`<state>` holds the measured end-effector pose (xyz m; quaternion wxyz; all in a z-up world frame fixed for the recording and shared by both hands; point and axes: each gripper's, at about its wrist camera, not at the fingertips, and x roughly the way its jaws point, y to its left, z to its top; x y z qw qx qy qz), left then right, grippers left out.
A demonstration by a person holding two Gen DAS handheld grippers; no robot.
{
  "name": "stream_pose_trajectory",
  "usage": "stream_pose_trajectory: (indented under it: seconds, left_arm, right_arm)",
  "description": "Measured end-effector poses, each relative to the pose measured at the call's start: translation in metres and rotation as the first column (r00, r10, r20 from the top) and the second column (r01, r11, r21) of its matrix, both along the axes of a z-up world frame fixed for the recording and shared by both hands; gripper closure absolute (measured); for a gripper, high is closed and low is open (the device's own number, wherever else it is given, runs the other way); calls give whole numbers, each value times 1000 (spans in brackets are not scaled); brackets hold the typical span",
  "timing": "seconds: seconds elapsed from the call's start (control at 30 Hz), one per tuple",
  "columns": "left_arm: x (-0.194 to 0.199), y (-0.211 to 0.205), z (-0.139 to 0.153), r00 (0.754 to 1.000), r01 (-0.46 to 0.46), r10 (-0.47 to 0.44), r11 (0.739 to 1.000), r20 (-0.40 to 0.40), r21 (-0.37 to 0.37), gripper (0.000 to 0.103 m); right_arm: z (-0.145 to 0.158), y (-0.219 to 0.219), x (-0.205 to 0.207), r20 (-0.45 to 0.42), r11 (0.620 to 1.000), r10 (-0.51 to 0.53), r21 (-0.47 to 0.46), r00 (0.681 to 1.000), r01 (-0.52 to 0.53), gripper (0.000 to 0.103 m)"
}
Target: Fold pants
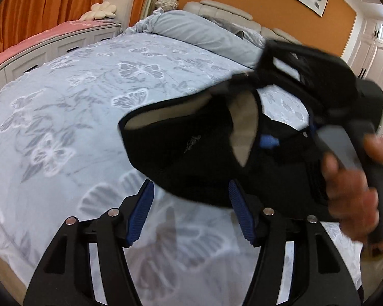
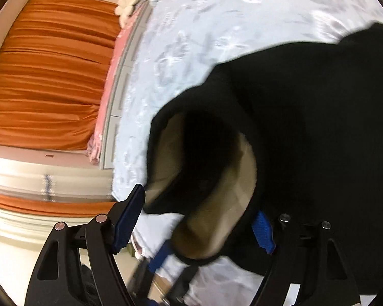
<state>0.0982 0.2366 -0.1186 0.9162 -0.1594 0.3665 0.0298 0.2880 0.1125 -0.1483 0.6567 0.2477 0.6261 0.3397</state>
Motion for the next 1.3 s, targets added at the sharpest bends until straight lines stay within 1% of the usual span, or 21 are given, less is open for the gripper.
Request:
stream_pose_trajectory:
  seconds: [0.03, 0.13, 0.23, 0.27, 0.33, 0.43, 0.5, 0.57, 0.6, 0.63, 0.67, 0.73, 0.77, 0.8, 0.9, 0.93, 0.97, 1.03, 1.17, 1.23, 1.3]
  left_arm:
    - [-4, 1, 2, 1000, 4, -4, 1000, 5, 3, 44]
    - [-17, 1, 8, 1000, -3, 3, 999, 13, 35, 44]
    - [-27, 8, 13, 1000, -11, 11, 1000, 25, 12, 43]
    - [-30, 12, 15, 999, -13, 13, 1000, 30, 0, 42]
    - [-35, 17, 16, 999, -21, 21, 1000, 34, -5, 42]
    - [-45, 26, 16, 999, -43, 42, 999, 32, 10, 42]
    - [-49, 37, 14, 998, -61, 61, 998, 26, -3, 42]
    - [-53, 46, 12, 997, -78, 79, 997, 19, -16, 42]
    - [-54, 51, 10, 996, -90, 90, 996, 13, -20, 42]
    - [-56, 55, 9, 995, -100, 100, 995, 8, -21, 42]
    - [-59, 61, 9, 993, -114, 115, 993, 3, -22, 42]
    - [-64, 69, 9, 991, -130, 131, 991, 2, -31, 42]
    - [-67, 73, 10, 990, -140, 140, 989, 1, -38, 42]
    - [-69, 75, 10, 989, -147, 147, 988, 2, -42, 42]
    - [-73, 78, 17, 988, -153, 153, 987, 9, -48, 42]
    - [-73, 76, 21, 989, -149, 150, 988, 16, -41, 42]
    - [-72, 71, 26, 990, -140, 141, 990, 26, -29, 42]
    - [-72, 61, 35, 992, -120, 120, 993, 43, -7, 42]
    - [-63, 32, 54, 994, -79, 79, 997, 81, -4, 42]
    - [-59, 16, 62, 994, -54, 55, 998, 91, -8, 41]
    - [-55, -10, 71, 995, -7, 6, 1000, 100, 8, 40]
  right_arm:
    - [3, 12, 1, 19, 999, 6, -40, 1000, -6, 22]
    - [3, 39, 1, 63, 981, 39, -190, 997, -26, 21]
    - [-4, 72, -3, 120, 943, 107, -327, 987, -62, 21]
    - [-6, 84, -5, 136, 920, 138, -384, 981, -76, 21]
    - [-5, 100, -13, 165, 891, 183, -444, 969, -93, 21]
    - [-4, 132, -26, 232, 819, 286, -562, 930, -112, 21]
    - [-14, 157, -33, 265, 726, 395, -676, 880, -123, 23]
    - [-22, 172, -36, 291, 673, 451, -732, 843, -107, 23]
    - [-21, 176, -37, 304, 666, 461, -739, 834, -99, 28]
    - [-19, 179, -37, 320, 663, 467, -743, 825, -87, 40]
    - [-17, 180, -37, 327, 664, 465, -744, 822, -79, 46]
    - [-9, 175, -37, 349, 668, 456, -742, 819, -55, 81]
    - [-4, 165, -35, 357, 690, 443, -722, 823, -58, 83]
    - [1, 153, -31, 355, 721, 413, -690, 839, -63, 88]
    - [38, 105, -17, 391, 825, 306, -565, 868, -37, 89]
    - [58, 78, -13, 410, 858, 256, -513, 875, -10, 89]
    - [67, 64, -16, 421, 881, 220, -473, 880, 6, 89]
    - [91, 12, -4, 430, 916, 140, -398, 892, 48, 89]
    - [129, -117, 0, 461, 936, -63, -280, 885, 212, 89]
    - [133, -178, 1, 446, 934, -152, -226, 882, 275, 89]
    - [120, -257, -5, 412, 915, -269, -174, 871, 365, 88]
